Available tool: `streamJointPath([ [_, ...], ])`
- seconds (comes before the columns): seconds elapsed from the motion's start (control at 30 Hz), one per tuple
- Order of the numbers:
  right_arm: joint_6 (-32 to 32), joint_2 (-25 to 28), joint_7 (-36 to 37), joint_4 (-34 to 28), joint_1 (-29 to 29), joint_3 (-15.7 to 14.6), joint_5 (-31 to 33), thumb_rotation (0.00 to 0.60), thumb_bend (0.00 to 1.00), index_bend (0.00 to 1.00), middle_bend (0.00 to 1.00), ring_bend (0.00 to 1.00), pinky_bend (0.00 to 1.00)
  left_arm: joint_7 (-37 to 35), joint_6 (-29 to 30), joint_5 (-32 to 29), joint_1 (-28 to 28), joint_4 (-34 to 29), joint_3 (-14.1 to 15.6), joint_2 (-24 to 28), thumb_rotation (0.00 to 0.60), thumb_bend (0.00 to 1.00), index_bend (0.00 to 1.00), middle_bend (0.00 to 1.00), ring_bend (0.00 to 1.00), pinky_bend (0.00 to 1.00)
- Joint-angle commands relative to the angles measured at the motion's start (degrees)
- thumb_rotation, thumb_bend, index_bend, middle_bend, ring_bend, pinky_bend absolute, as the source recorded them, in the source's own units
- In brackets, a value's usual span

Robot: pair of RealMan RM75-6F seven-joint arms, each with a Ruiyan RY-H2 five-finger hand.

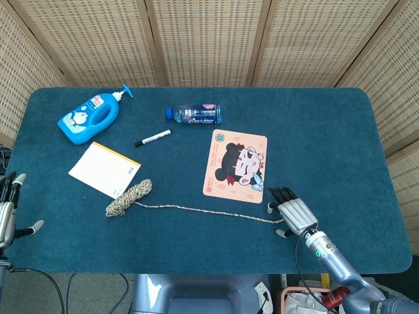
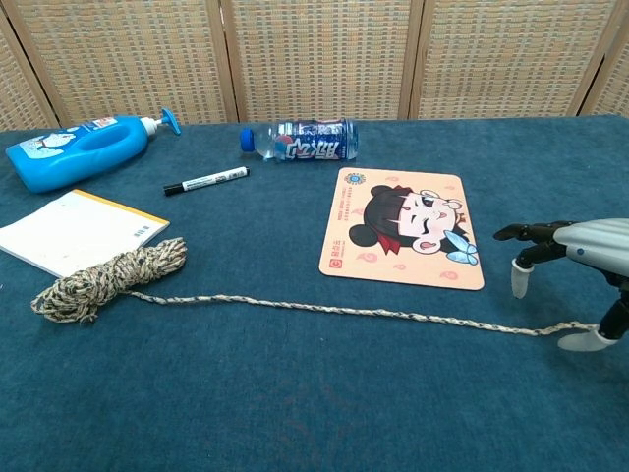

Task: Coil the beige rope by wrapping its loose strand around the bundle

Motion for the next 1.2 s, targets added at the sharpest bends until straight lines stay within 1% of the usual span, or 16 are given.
streamJointPath([
  [0.03, 0.03, -0.79, -0.40, 1.07, 0.20, -0.26, 0.44, 0.600, 0.23, 0.39, 0.00, 0.00, 0.00, -0.05, 0.09, 0.10, 0.04, -0.06, 0.07, 0.03, 0.600, 0.00, 0.00, 0.00, 0.00, 0.00],
  [0.1, -0.07, -1.17, -0.19, 1.50, 0.30, -0.44, 0.64, 0.600, 0.27, 0.40, 0.00, 0.00, 0.00, -0.06, 0.20, 0.16, 0.07, -0.08, 0.10, 0.03, 0.600, 0.00, 0.00, 0.00, 0.00, 0.00],
  [0.2, -0.35, -1.80, -0.15, 2.33, 0.57, -0.82, 0.76, 0.600, 0.29, 0.42, 0.00, 0.00, 0.00, 0.09, 0.20, 0.15, 0.06, -0.11, 0.15, -0.02, 0.600, 0.00, 0.00, 0.00, 0.00, 0.00],
  [0.73, -1.13, -5.81, -1.45, 7.23, 1.51, -1.67, 2.56, 0.600, 0.32, 0.46, 0.00, 0.00, 0.00, -0.21, -0.08, -0.45, -0.04, 0.37, 0.08, -0.02, 0.600, 0.00, 0.00, 0.00, 0.00, 0.00],
  [0.87, -1.10, -6.18, -1.32, 8.01, 1.59, -1.76, 2.88, 0.600, 0.34, 0.49, 0.00, 0.00, 0.00, -0.18, -0.12, -0.48, -0.07, 0.52, 0.12, -0.10, 0.600, 0.00, 0.00, 0.00, 0.00, 0.00],
  [1.0, -1.09, -6.42, -0.83, 8.37, 1.61, -1.99, 2.92, 0.600, 0.40, 0.54, 0.00, 0.00, 0.00, -0.31, 0.07, -0.30, -0.04, 0.66, 0.14, -0.26, 0.600, 0.00, 0.00, 0.00, 0.00, 0.00],
  [1.2, -0.70, -6.94, -0.21, 8.99, 1.63, -2.24, 2.64, 0.600, 0.40, 0.56, 0.00, 0.00, 0.00, -0.22, 0.25, -0.18, 0.02, 0.80, 0.22, -0.38, 0.600, 0.00, 0.00, 0.00, 0.00, 0.00],
])
